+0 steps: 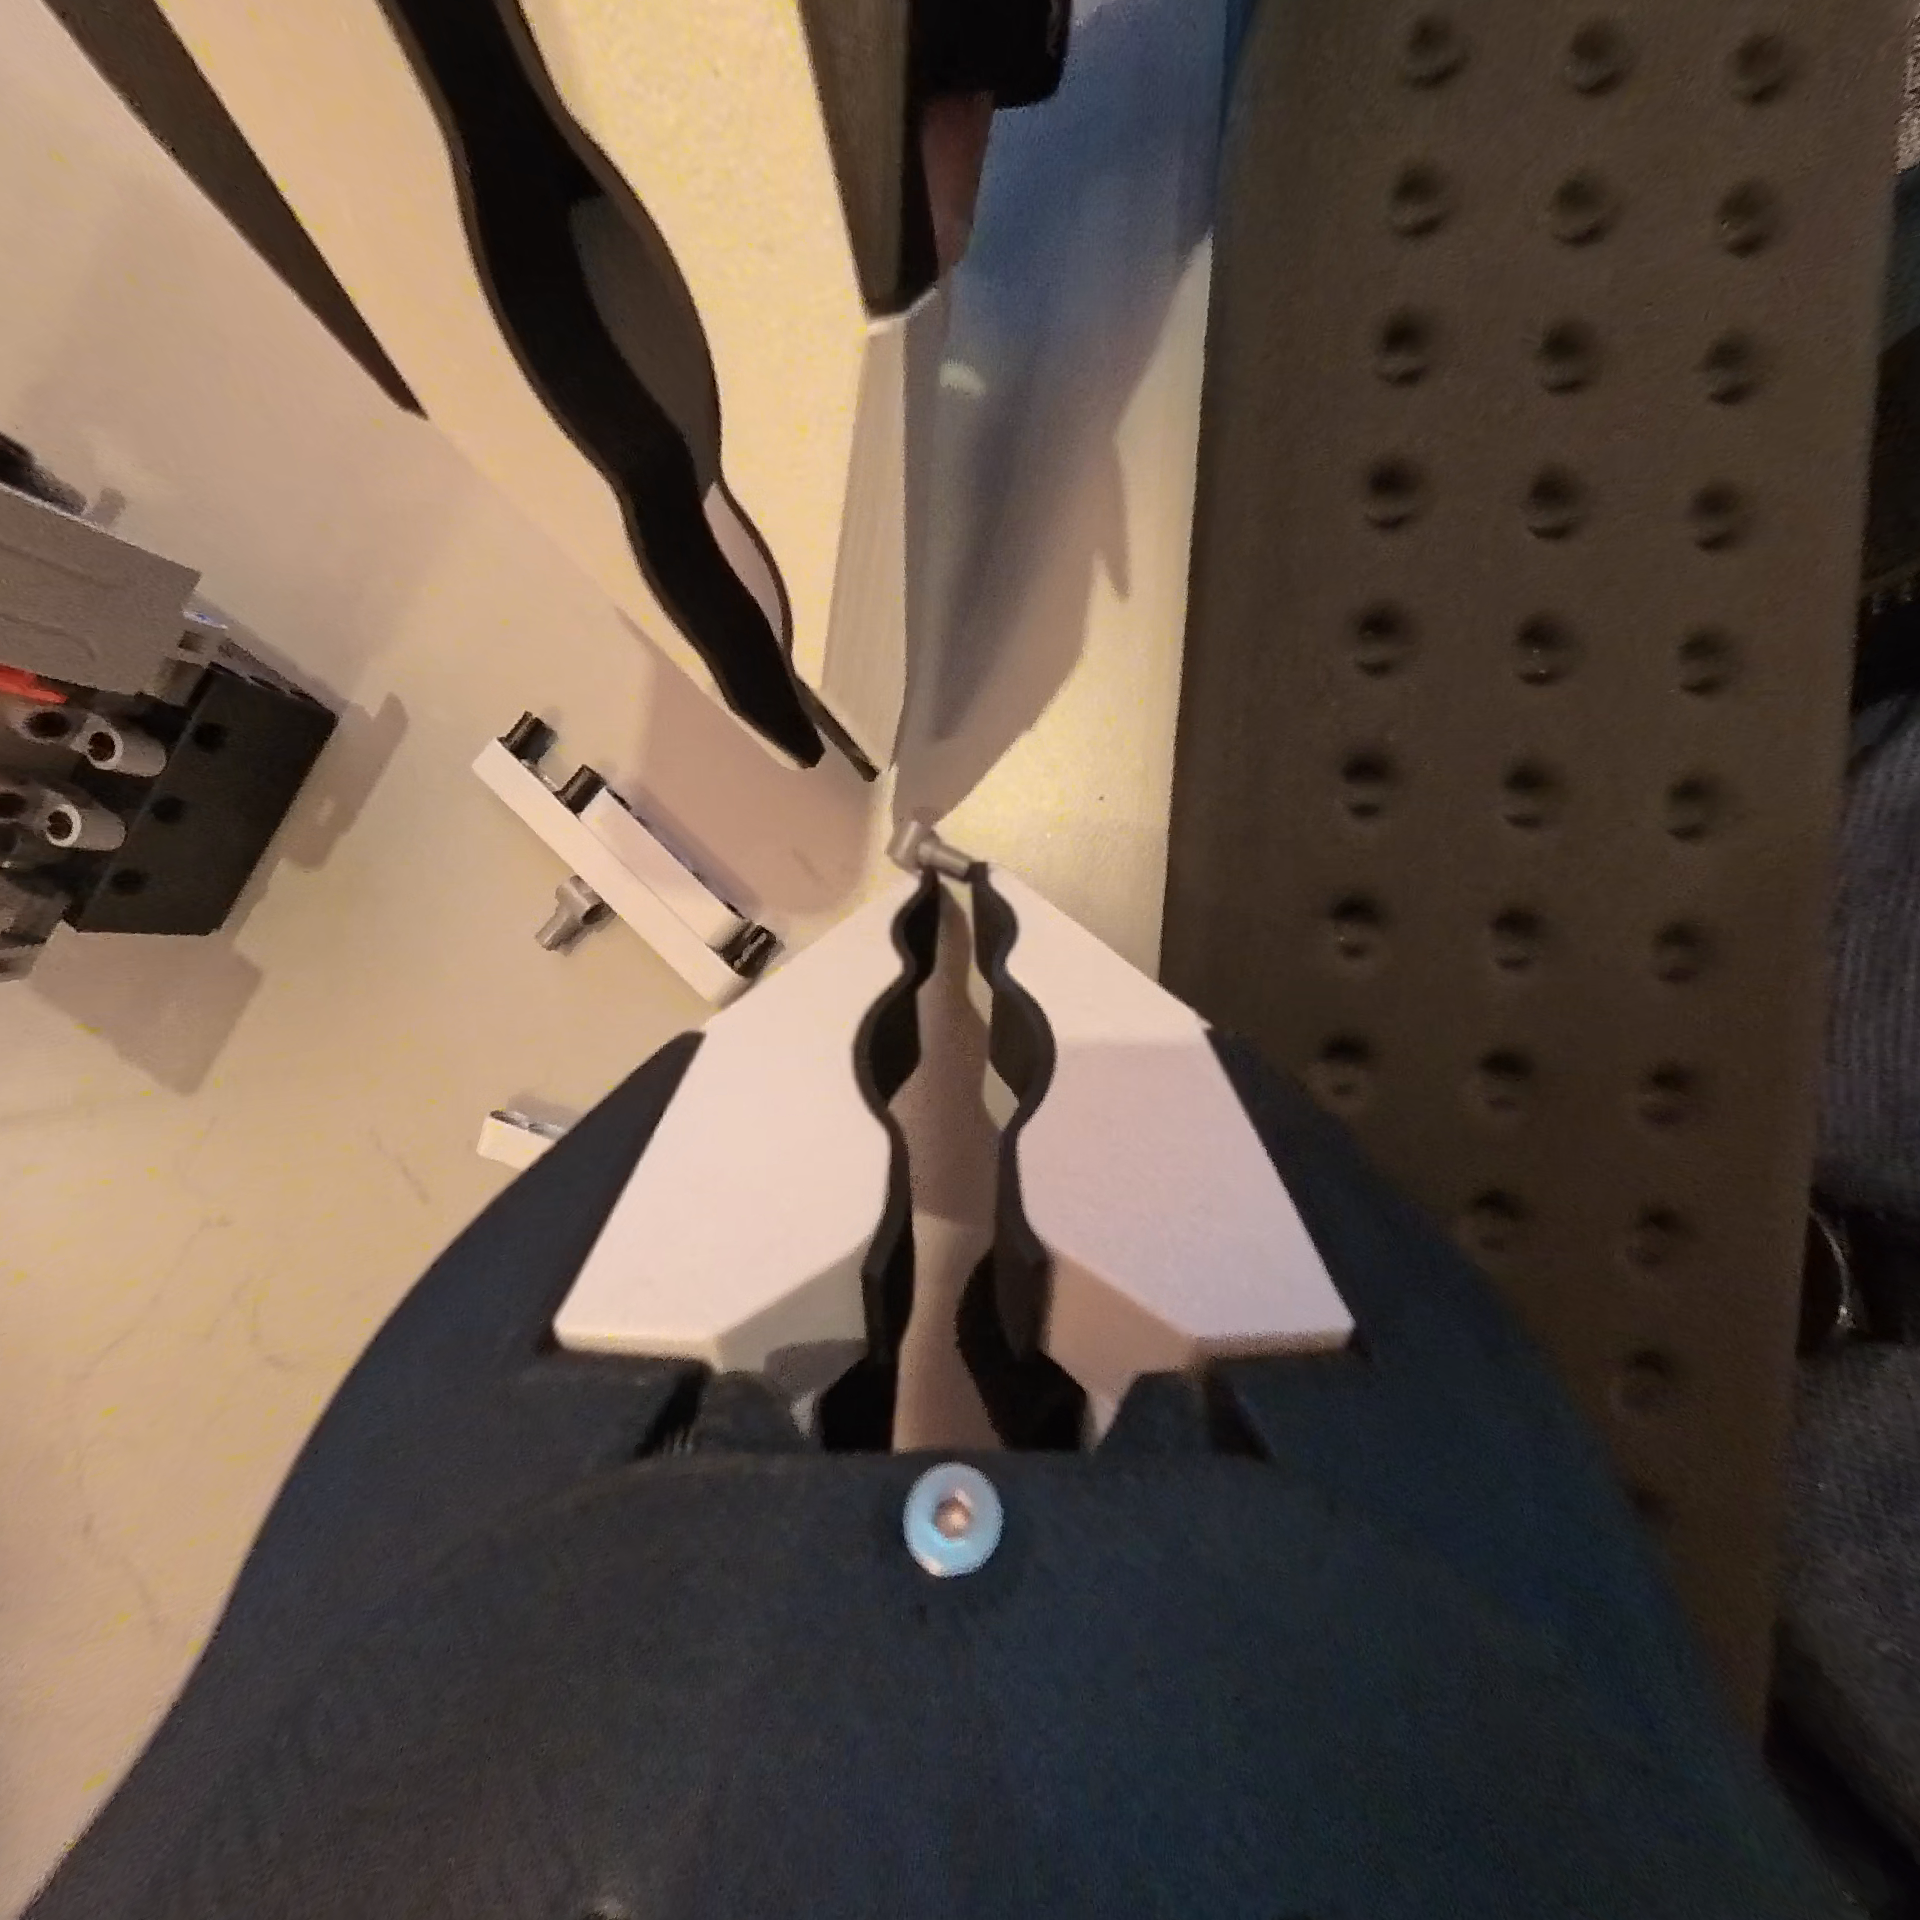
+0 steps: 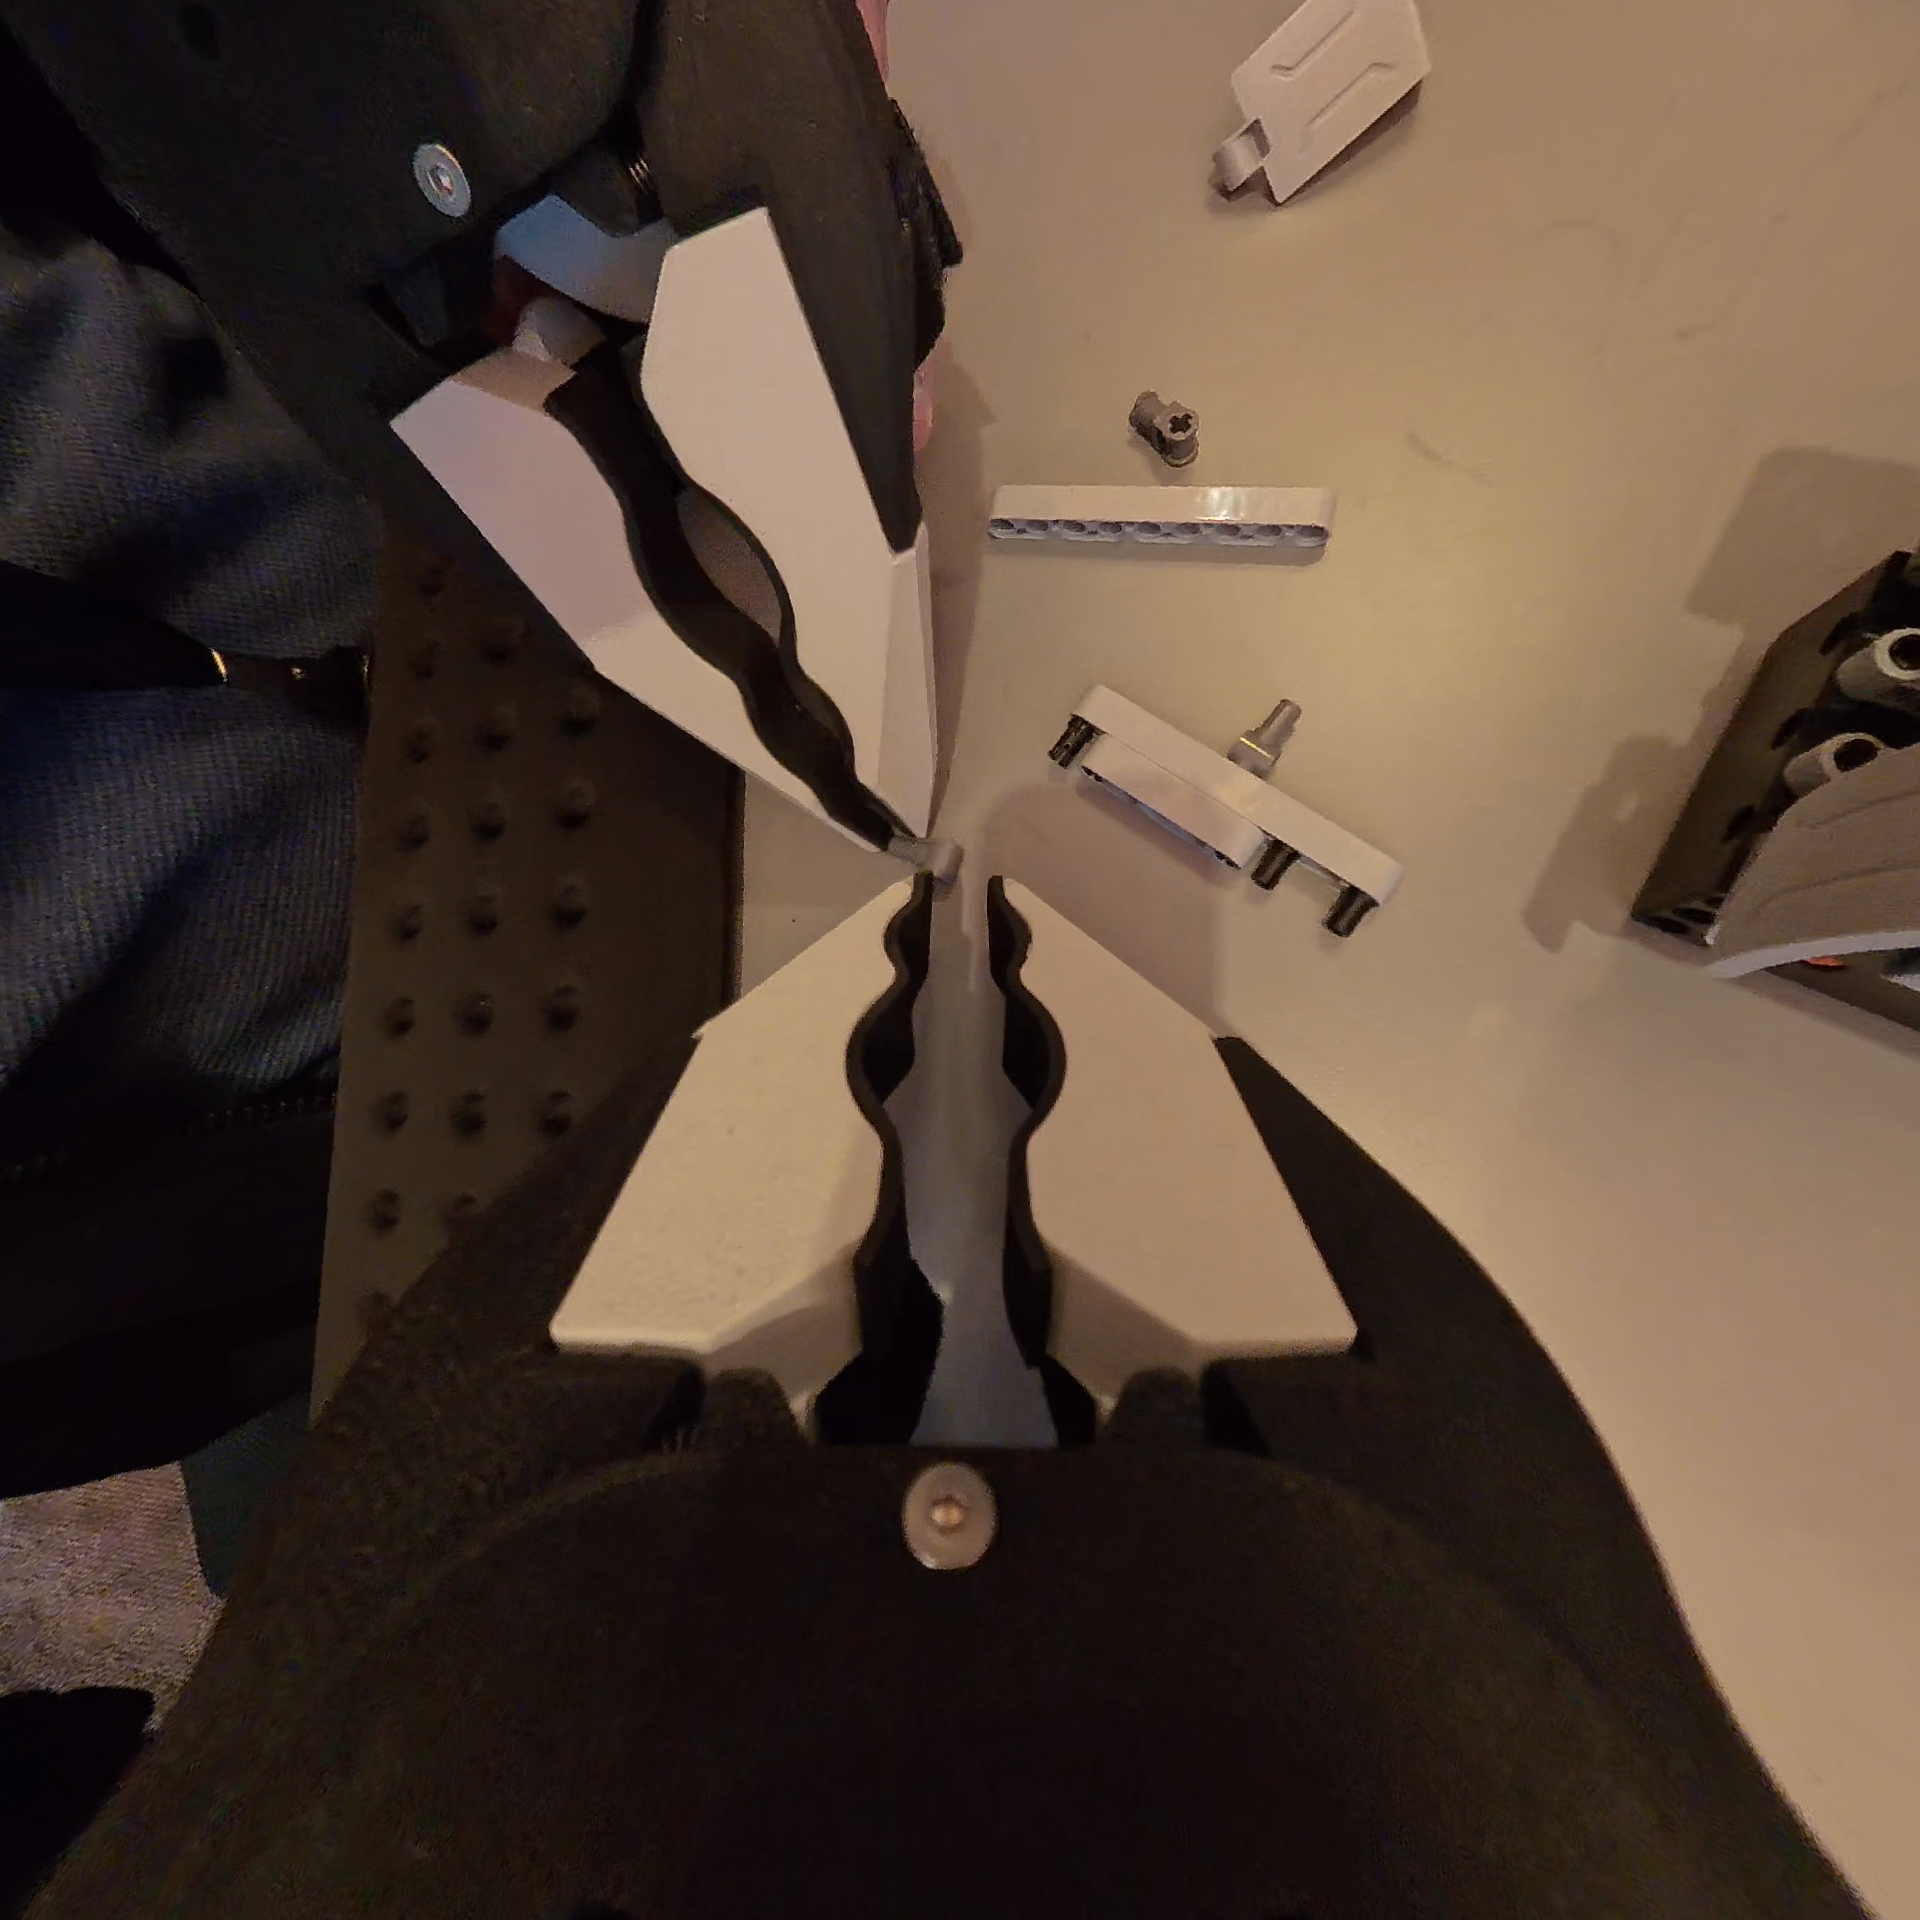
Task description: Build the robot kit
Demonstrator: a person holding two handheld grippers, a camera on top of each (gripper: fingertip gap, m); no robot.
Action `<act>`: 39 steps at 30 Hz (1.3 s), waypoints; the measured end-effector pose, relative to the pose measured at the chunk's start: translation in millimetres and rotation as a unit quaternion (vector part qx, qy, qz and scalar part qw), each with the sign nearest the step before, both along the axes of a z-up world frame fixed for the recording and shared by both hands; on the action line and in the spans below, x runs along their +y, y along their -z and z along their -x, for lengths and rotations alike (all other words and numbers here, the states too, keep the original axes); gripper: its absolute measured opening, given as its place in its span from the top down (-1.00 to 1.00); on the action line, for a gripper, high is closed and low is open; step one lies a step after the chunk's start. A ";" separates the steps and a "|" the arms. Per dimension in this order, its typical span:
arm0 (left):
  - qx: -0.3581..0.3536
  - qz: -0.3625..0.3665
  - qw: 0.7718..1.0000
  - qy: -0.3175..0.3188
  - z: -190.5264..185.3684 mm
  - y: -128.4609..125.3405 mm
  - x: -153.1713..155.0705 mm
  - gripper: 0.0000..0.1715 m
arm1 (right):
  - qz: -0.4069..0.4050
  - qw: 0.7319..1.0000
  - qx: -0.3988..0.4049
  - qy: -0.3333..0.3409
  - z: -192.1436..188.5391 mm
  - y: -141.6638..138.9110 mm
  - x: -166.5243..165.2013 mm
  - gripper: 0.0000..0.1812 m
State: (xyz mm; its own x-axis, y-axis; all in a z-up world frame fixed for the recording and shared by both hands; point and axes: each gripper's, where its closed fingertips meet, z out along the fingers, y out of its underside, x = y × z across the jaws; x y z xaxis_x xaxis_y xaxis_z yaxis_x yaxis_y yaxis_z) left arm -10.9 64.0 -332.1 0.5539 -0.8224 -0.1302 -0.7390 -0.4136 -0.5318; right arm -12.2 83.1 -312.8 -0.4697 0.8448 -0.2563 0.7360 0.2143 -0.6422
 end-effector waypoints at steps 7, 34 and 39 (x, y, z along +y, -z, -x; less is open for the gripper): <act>-0.020 0.004 1.000 -0.016 -0.5 0.4 4.4 1.00 | -0.014 1.000 0.012 -0.015 -1.5 -0.2 -1.0 0.91; -0.030 0.018 0.999 -0.004 0.8 -0.1 1.5 0.97 | -0.050 0.997 0.014 -0.061 -0.3 13.8 -13.2 0.93; -0.028 0.015 0.999 0.005 2.8 -0.4 1.1 0.98 | -0.053 0.996 0.023 -0.068 0.8 13.1 -15.8 0.90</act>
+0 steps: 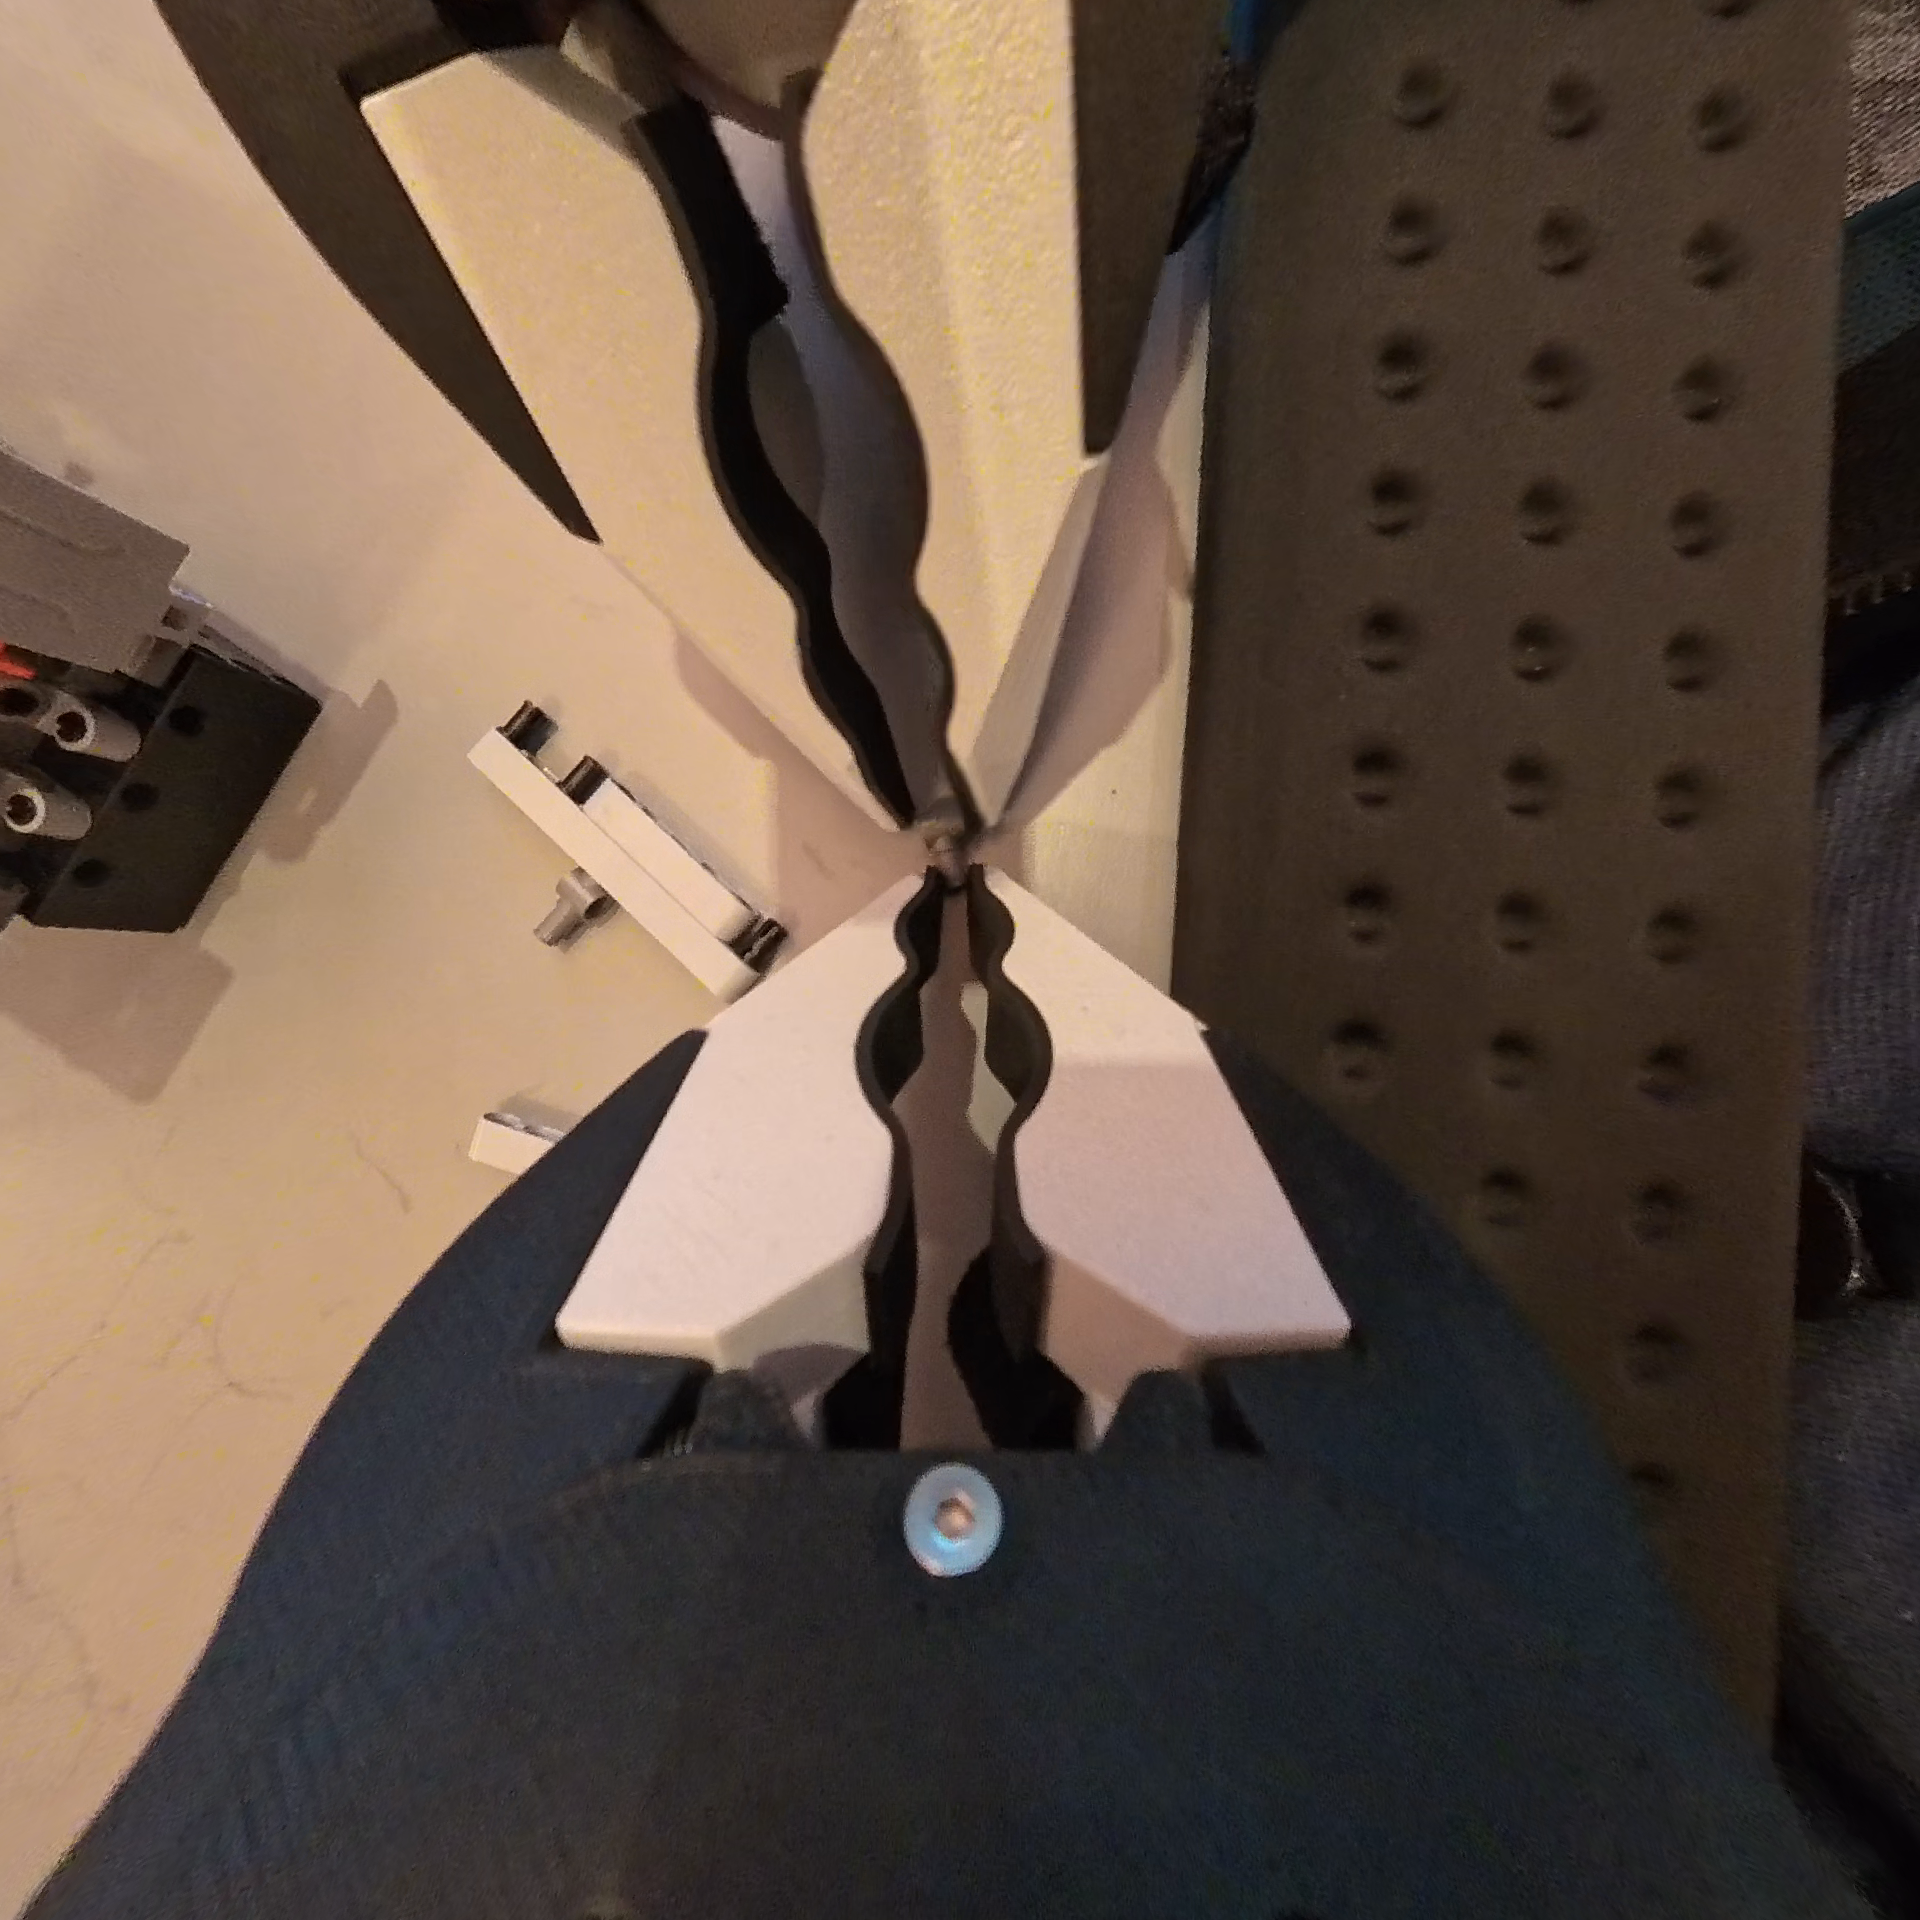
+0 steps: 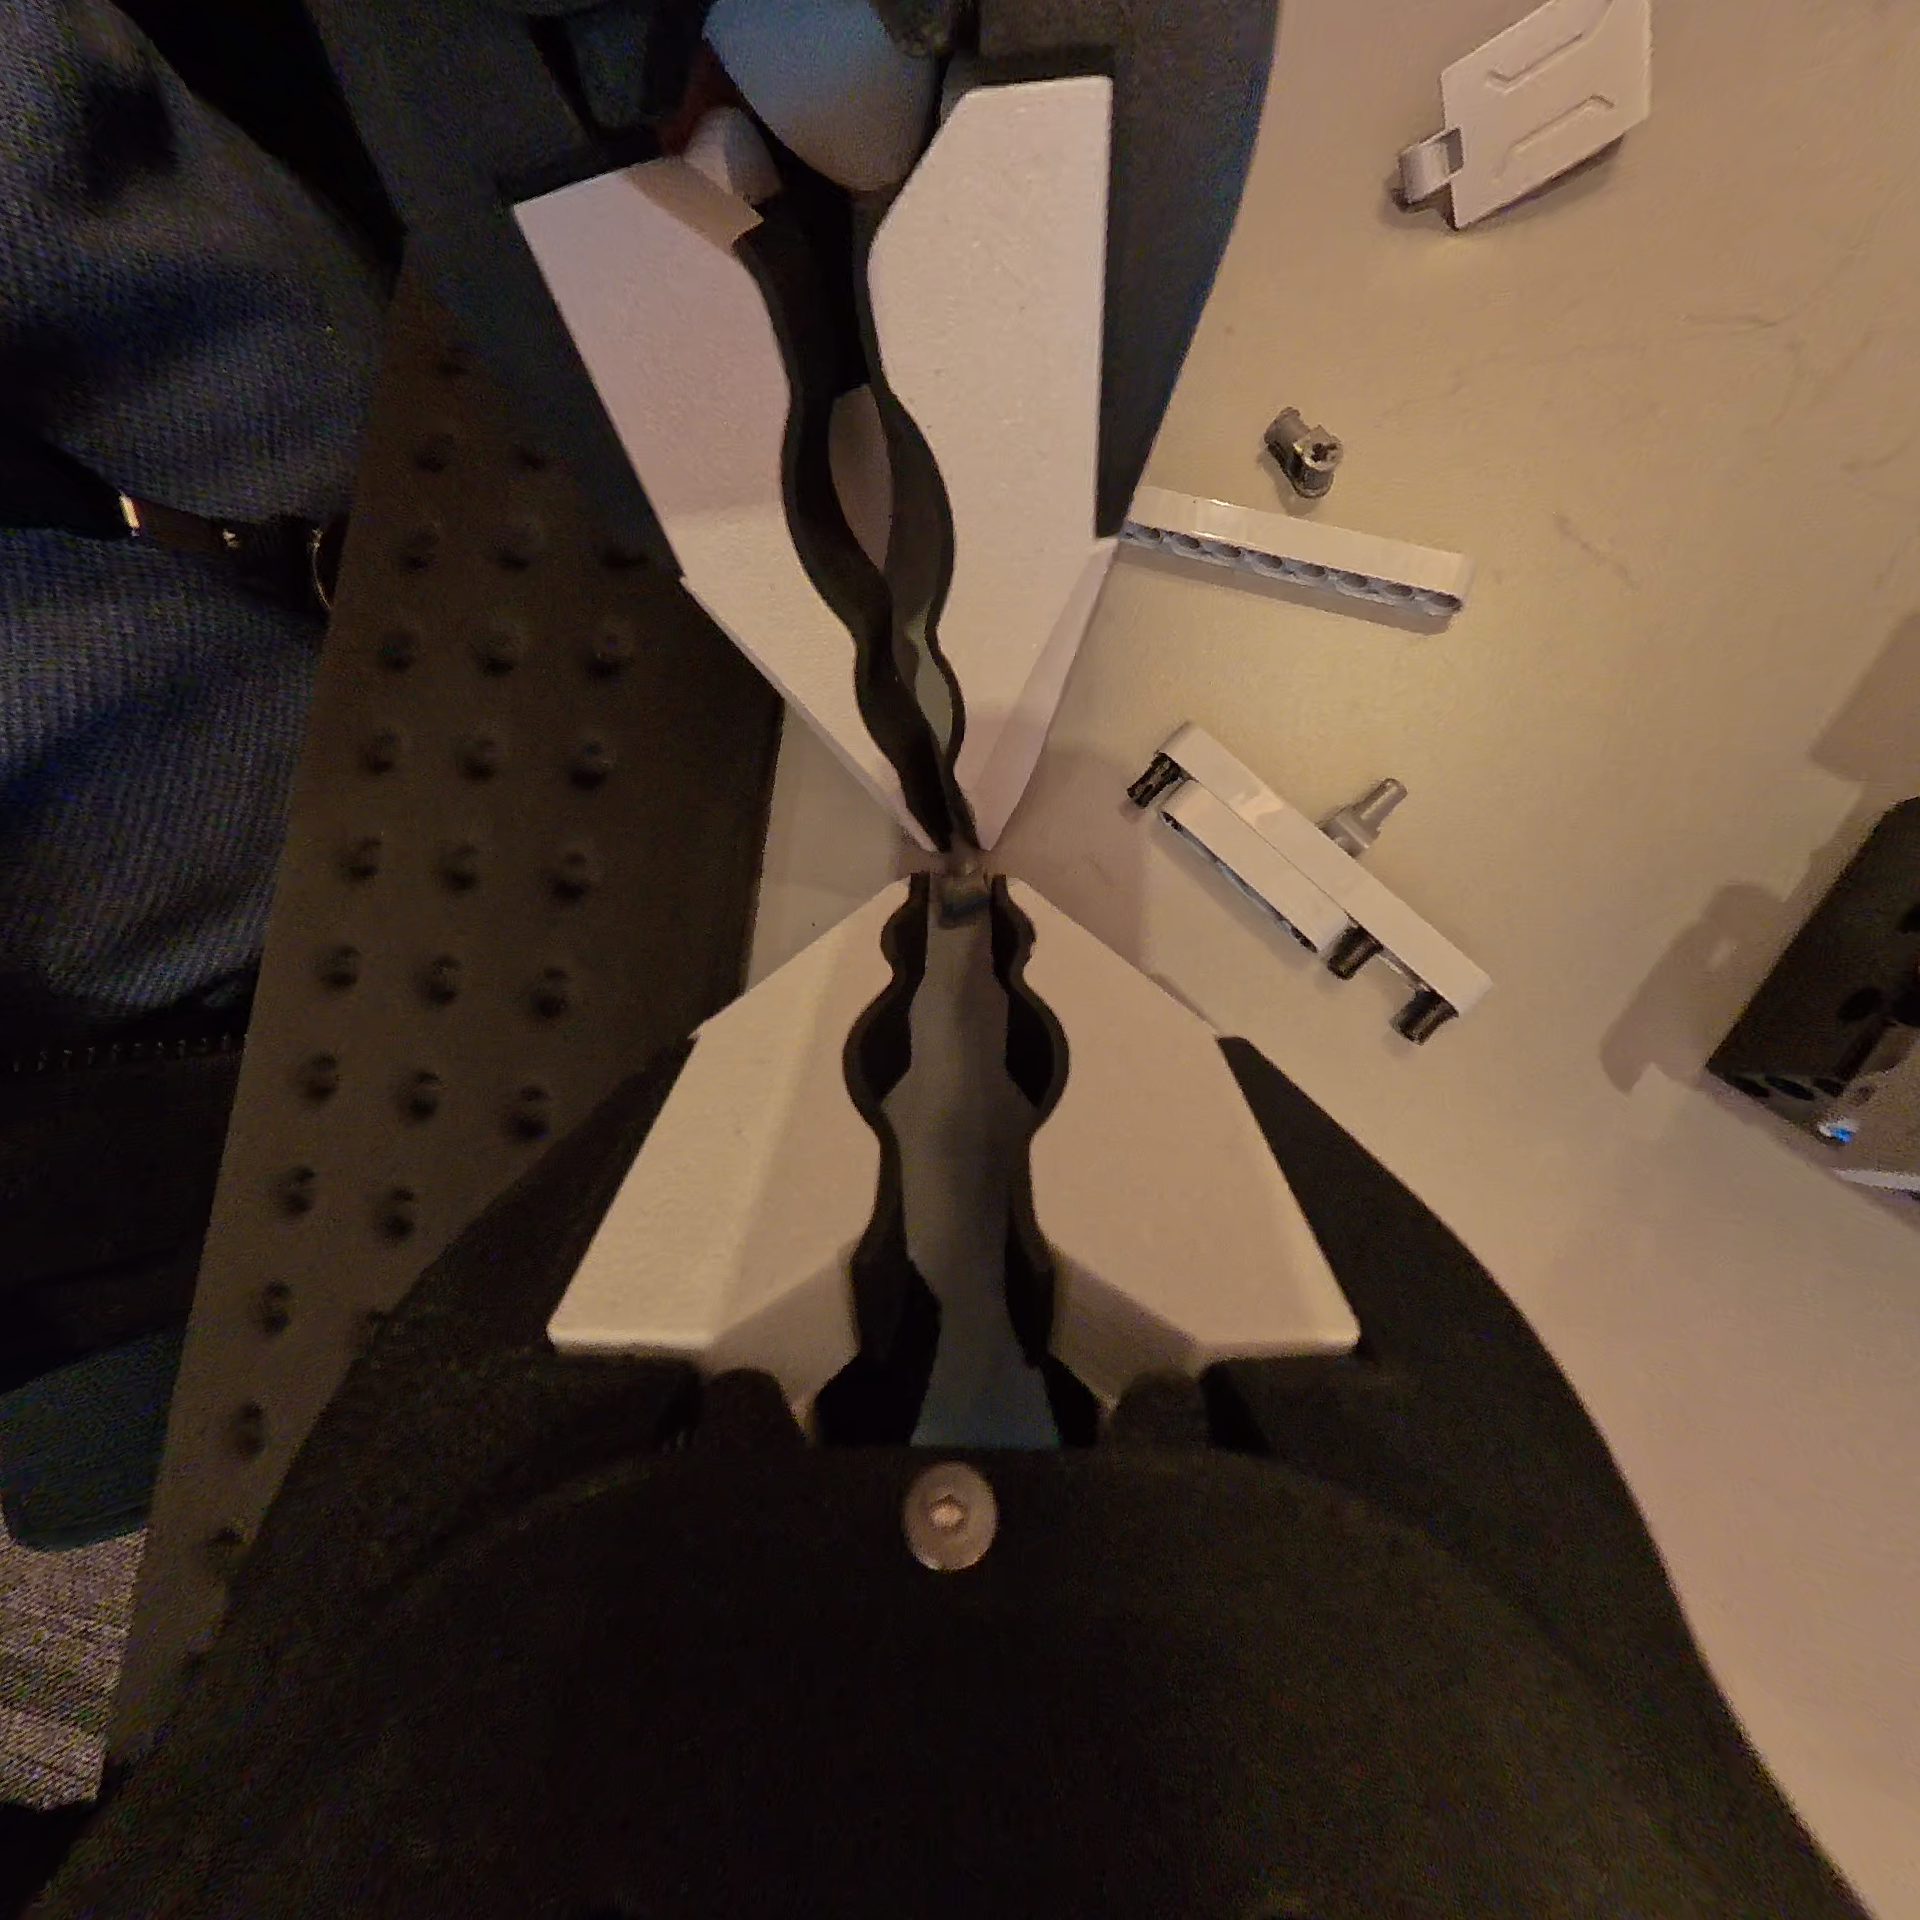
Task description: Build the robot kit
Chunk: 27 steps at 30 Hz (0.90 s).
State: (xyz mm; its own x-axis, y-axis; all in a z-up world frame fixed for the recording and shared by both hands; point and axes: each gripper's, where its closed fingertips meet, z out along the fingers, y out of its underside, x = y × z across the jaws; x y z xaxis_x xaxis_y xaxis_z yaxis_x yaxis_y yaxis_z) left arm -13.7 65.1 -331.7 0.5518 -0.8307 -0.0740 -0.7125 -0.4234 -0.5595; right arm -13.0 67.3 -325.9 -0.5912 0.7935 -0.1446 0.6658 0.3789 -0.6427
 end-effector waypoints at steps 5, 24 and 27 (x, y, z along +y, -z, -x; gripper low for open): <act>-0.002 -0.002 1.000 0.013 -0.7 -1.4 -1.5 0.98 | -0.003 1.000 0.003 -0.009 -0.1 -0.1 -2.6 0.94; 0.005 -0.040 0.998 -0.043 36.1 -18.4 13.1 0.81 | 0.010 1.000 0.014 0.027 5.8 -4.6 9.9 0.95; 0.012 -0.039 0.998 -0.048 39.7 -16.8 14.3 0.78 | 0.010 0.999 0.014 0.032 5.9 -4.5 12.3 0.95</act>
